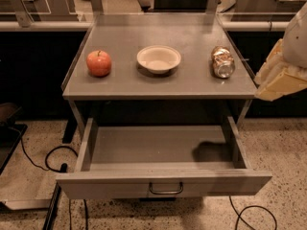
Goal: Close top drawer
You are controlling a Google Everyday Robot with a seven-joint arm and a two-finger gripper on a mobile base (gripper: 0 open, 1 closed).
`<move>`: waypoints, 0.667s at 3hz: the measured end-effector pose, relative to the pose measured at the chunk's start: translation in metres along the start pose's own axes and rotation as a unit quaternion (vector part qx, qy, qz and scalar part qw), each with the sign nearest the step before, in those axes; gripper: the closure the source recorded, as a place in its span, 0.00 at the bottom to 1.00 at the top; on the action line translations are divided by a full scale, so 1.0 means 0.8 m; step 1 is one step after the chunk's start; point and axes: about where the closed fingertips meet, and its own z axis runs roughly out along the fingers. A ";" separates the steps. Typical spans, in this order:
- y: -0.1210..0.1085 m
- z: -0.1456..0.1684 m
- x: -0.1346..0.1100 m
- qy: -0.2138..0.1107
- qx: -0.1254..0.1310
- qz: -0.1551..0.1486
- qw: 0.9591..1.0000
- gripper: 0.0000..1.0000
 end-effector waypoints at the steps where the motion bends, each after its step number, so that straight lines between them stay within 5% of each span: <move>1: 0.000 0.000 0.000 0.000 0.000 0.000 1.000 0.88; 2: 0.000 0.000 0.000 0.000 0.000 0.000 1.000 1.00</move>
Offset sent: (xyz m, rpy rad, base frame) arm 0.0000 0.0000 0.0000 0.0000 0.0000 0.0000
